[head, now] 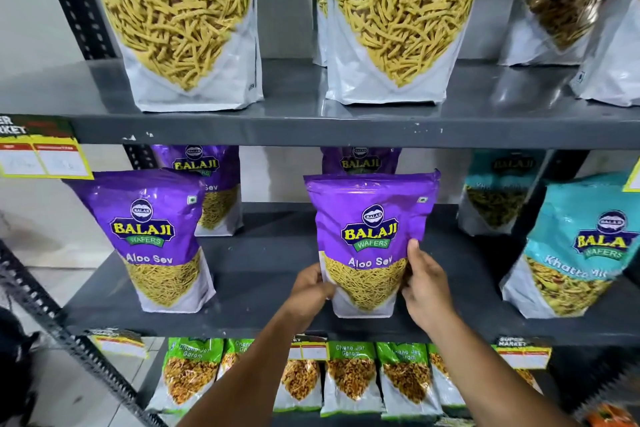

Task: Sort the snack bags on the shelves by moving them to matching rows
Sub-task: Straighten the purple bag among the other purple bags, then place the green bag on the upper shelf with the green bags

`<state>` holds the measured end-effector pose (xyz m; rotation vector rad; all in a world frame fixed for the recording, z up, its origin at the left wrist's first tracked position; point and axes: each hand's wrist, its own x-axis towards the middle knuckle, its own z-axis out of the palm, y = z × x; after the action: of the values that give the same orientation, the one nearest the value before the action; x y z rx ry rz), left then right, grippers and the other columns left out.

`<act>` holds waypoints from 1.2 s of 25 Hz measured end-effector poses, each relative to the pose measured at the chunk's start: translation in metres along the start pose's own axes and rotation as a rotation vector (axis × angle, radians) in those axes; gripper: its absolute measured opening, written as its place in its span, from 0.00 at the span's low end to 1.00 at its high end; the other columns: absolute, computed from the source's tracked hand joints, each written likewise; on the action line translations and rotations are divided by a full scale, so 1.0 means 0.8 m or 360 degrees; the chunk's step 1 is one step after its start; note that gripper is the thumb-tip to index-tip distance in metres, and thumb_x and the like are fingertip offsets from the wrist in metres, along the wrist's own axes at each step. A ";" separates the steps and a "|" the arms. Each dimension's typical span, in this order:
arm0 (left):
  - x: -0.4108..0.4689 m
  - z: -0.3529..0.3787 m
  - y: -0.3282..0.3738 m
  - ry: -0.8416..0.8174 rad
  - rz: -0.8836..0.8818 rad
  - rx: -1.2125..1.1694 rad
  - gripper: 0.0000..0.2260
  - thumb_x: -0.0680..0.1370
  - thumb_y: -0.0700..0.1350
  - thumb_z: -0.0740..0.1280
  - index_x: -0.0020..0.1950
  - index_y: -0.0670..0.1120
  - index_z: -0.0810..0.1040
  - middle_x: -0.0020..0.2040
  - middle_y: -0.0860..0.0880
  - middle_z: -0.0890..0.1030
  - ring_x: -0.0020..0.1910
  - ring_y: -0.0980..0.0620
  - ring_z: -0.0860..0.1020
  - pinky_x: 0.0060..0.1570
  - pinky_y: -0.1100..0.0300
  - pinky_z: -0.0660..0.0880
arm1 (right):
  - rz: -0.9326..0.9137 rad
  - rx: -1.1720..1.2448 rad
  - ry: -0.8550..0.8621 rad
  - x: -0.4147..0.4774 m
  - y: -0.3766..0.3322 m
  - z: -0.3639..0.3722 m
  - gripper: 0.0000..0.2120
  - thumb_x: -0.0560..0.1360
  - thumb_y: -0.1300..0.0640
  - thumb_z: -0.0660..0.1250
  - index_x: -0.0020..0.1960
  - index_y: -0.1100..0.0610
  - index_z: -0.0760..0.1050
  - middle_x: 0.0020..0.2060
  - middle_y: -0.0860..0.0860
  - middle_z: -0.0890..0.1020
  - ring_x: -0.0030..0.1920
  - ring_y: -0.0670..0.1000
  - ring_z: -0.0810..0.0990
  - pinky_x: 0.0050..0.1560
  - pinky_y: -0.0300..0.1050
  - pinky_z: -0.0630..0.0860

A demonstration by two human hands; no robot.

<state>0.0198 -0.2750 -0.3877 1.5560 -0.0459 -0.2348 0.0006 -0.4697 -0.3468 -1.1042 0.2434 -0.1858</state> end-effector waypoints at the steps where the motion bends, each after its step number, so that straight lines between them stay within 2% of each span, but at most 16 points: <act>1: 0.001 0.000 0.001 0.0005 -0.0015 0.0008 0.21 0.70 0.22 0.57 0.51 0.41 0.81 0.49 0.44 0.86 0.50 0.47 0.83 0.53 0.52 0.79 | -0.0006 0.0003 -0.0001 0.000 0.000 0.000 0.22 0.63 0.41 0.71 0.47 0.57 0.82 0.46 0.57 0.86 0.47 0.54 0.84 0.45 0.49 0.80; 5: 0.001 0.002 0.006 -0.0020 -0.0058 -0.0011 0.23 0.70 0.21 0.56 0.49 0.43 0.81 0.46 0.49 0.87 0.47 0.51 0.84 0.46 0.60 0.81 | -0.0031 -0.0026 0.0021 -0.004 0.000 0.000 0.15 0.70 0.44 0.67 0.46 0.56 0.82 0.43 0.54 0.87 0.44 0.53 0.84 0.43 0.47 0.78; 7: 0.002 0.002 0.004 -0.0033 -0.0064 -0.0017 0.22 0.71 0.22 0.56 0.50 0.42 0.80 0.47 0.47 0.86 0.49 0.49 0.84 0.48 0.59 0.81 | -0.0044 -0.0030 0.0025 -0.007 -0.001 0.000 0.12 0.73 0.47 0.65 0.45 0.55 0.81 0.42 0.53 0.87 0.43 0.51 0.84 0.42 0.47 0.78; 10: 0.001 0.000 0.004 -0.0044 -0.0034 0.0014 0.20 0.72 0.22 0.56 0.54 0.40 0.79 0.51 0.44 0.85 0.53 0.45 0.82 0.54 0.54 0.80 | -0.0045 -0.0043 0.0028 -0.012 -0.006 0.003 0.13 0.71 0.46 0.66 0.46 0.55 0.81 0.42 0.52 0.87 0.42 0.49 0.85 0.41 0.46 0.80; 12: -0.004 0.002 0.007 -0.0050 0.0006 0.0049 0.20 0.73 0.22 0.57 0.54 0.40 0.78 0.51 0.43 0.84 0.53 0.47 0.83 0.54 0.55 0.80 | -0.0066 -0.0050 0.0063 -0.010 -0.003 0.002 0.11 0.74 0.49 0.65 0.48 0.55 0.81 0.45 0.53 0.87 0.46 0.51 0.84 0.46 0.48 0.79; 15: -0.016 0.008 0.016 0.0007 0.0060 0.0029 0.19 0.75 0.24 0.60 0.60 0.40 0.75 0.53 0.46 0.83 0.48 0.57 0.83 0.47 0.63 0.81 | -0.0198 -0.0067 0.0281 -0.017 0.005 -0.005 0.11 0.75 0.53 0.66 0.56 0.56 0.76 0.56 0.57 0.82 0.53 0.52 0.81 0.56 0.49 0.77; 16: -0.022 0.006 0.019 0.0046 0.0101 0.0003 0.20 0.75 0.26 0.63 0.64 0.40 0.73 0.58 0.45 0.81 0.52 0.58 0.82 0.50 0.61 0.81 | -0.0280 -0.0094 0.0362 -0.030 0.005 -0.008 0.09 0.75 0.55 0.66 0.55 0.54 0.75 0.56 0.56 0.81 0.53 0.51 0.80 0.54 0.44 0.77; 17: -0.031 0.002 0.022 0.0102 0.0142 0.0019 0.23 0.75 0.28 0.65 0.68 0.41 0.70 0.64 0.43 0.78 0.59 0.56 0.79 0.58 0.56 0.79 | -0.0374 -0.0155 0.0393 -0.048 0.003 -0.011 0.07 0.75 0.57 0.67 0.53 0.51 0.74 0.54 0.55 0.80 0.53 0.51 0.79 0.51 0.39 0.77; 18: -0.046 -0.006 0.026 0.0167 0.0184 0.0122 0.26 0.74 0.31 0.65 0.72 0.43 0.66 0.71 0.45 0.73 0.67 0.52 0.74 0.65 0.53 0.73 | -0.0458 -0.0256 0.0349 -0.070 -0.001 -0.015 0.07 0.74 0.57 0.67 0.52 0.49 0.75 0.53 0.54 0.81 0.54 0.52 0.79 0.49 0.35 0.78; 19: -0.064 -0.018 0.030 0.0236 0.0257 0.0288 0.29 0.74 0.33 0.66 0.74 0.46 0.64 0.73 0.48 0.69 0.71 0.51 0.69 0.69 0.54 0.68 | -0.0519 -0.0376 0.0247 -0.094 -0.011 -0.018 0.08 0.72 0.55 0.68 0.51 0.48 0.76 0.51 0.54 0.82 0.53 0.52 0.81 0.48 0.33 0.78; 22: -0.141 -0.071 0.076 0.0373 0.0789 0.0793 0.30 0.71 0.40 0.68 0.73 0.51 0.65 0.72 0.57 0.69 0.73 0.58 0.66 0.71 0.63 0.63 | -0.0750 -0.0708 -0.0153 -0.153 -0.071 -0.002 0.14 0.65 0.43 0.73 0.46 0.49 0.81 0.42 0.52 0.86 0.44 0.47 0.84 0.45 0.33 0.78; 24: -0.184 -0.113 0.137 0.0500 0.1137 0.0908 0.30 0.71 0.43 0.69 0.72 0.50 0.67 0.72 0.54 0.71 0.73 0.57 0.67 0.72 0.62 0.63 | -0.0975 -0.0825 -0.0386 -0.176 -0.124 0.039 0.09 0.67 0.44 0.72 0.45 0.46 0.82 0.41 0.49 0.85 0.43 0.48 0.84 0.45 0.35 0.78; 25: -0.198 -0.132 0.174 0.0592 0.1307 0.0897 0.29 0.71 0.45 0.68 0.73 0.49 0.67 0.72 0.50 0.71 0.73 0.54 0.67 0.73 0.58 0.64 | -0.1105 -0.0842 -0.0510 -0.183 -0.150 0.066 0.09 0.69 0.45 0.72 0.47 0.45 0.81 0.42 0.48 0.85 0.45 0.50 0.84 0.48 0.37 0.78; 27: -0.208 -0.169 0.247 0.0771 0.1562 0.0768 0.29 0.72 0.46 0.66 0.73 0.43 0.66 0.72 0.45 0.71 0.72 0.50 0.68 0.73 0.51 0.64 | -0.1285 -0.0780 -0.0729 -0.187 -0.196 0.124 0.14 0.68 0.44 0.72 0.52 0.46 0.80 0.48 0.49 0.85 0.51 0.51 0.83 0.55 0.41 0.77; 28: -0.209 -0.182 0.280 0.0831 0.1624 0.0649 0.29 0.72 0.47 0.66 0.72 0.41 0.66 0.72 0.45 0.71 0.72 0.51 0.69 0.73 0.52 0.64 | -0.1313 -0.0700 -0.0809 -0.183 -0.212 0.156 0.16 0.69 0.45 0.71 0.55 0.47 0.78 0.51 0.50 0.85 0.55 0.49 0.82 0.58 0.41 0.76; 30: -0.197 -0.198 0.332 0.0970 0.1608 0.0350 0.26 0.73 0.51 0.64 0.70 0.44 0.69 0.70 0.46 0.73 0.70 0.53 0.71 0.73 0.52 0.65 | -0.1254 -0.0628 -0.0832 -0.166 -0.232 0.219 0.18 0.73 0.51 0.68 0.62 0.50 0.73 0.58 0.50 0.80 0.58 0.42 0.79 0.59 0.35 0.74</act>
<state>-0.0739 -0.0919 -0.1083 1.5778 -0.3724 1.0611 -0.0817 -0.3650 -0.0919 -1.5560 -0.6649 -0.5521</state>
